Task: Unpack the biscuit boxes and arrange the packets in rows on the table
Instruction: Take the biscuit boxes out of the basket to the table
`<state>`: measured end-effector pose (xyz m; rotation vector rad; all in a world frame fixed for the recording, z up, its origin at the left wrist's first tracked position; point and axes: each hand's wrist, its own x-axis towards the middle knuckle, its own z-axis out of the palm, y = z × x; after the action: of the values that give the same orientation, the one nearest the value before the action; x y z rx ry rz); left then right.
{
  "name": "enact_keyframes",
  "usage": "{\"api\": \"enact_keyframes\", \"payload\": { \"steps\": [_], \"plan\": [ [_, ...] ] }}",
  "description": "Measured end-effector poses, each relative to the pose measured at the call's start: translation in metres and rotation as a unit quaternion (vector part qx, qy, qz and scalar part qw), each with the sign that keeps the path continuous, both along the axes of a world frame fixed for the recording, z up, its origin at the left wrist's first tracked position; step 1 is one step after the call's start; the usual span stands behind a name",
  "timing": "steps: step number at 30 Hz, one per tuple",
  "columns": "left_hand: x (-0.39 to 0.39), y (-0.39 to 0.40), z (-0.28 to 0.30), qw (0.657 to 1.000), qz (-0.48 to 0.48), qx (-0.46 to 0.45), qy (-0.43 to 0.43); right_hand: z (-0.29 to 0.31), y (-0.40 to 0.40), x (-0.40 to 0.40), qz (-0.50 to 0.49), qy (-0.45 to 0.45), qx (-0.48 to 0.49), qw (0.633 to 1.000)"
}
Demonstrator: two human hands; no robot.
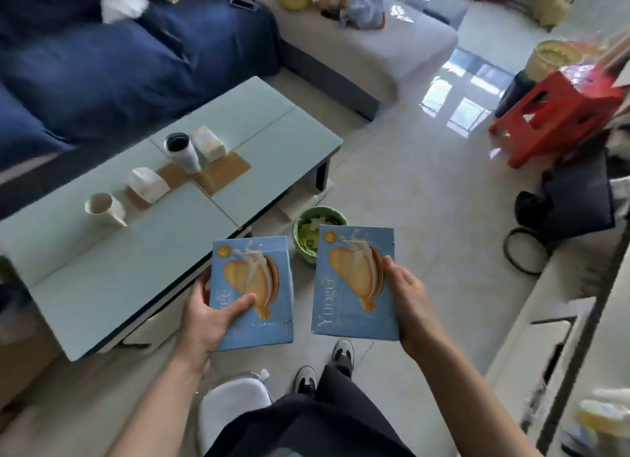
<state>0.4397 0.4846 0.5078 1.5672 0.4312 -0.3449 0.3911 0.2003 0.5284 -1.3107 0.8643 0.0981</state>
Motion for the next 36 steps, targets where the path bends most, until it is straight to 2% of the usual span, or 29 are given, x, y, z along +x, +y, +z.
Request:
{"api": "enact_keyframes", "payload": {
  "steps": [10,16,20,23,29,32,36],
  "plan": [
    [0.06,0.026,-0.022,0.986,0.161,0.031,0.029,-0.017,0.022,0.14,0.147,0.033,-0.007,0.989],
    [0.115,0.021,-0.03,0.966,0.252,0.05,0.034,-0.025,0.04,0.236,0.275,0.026,-0.049,0.96],
    [0.142,0.027,-0.032,0.955,0.29,0.059,0.031,-0.033,0.065,0.287,0.354,0.007,-0.114,0.928],
    [0.156,0.04,-0.032,0.947,0.313,0.058,0.032,-0.04,0.089,0.315,0.381,-0.003,-0.148,0.913],
    [0.188,0.084,-0.038,0.938,0.337,0.058,0.048,-0.054,0.142,0.364,0.433,-0.065,-0.113,0.892],
    [0.209,0.114,-0.047,0.941,0.329,0.055,0.059,-0.059,0.17,0.387,0.457,-0.066,-0.128,0.878],
    [0.239,0.155,-0.062,0.944,0.314,0.064,0.076,-0.072,0.206,0.412,0.462,-0.055,-0.114,0.878]
  ]
}}
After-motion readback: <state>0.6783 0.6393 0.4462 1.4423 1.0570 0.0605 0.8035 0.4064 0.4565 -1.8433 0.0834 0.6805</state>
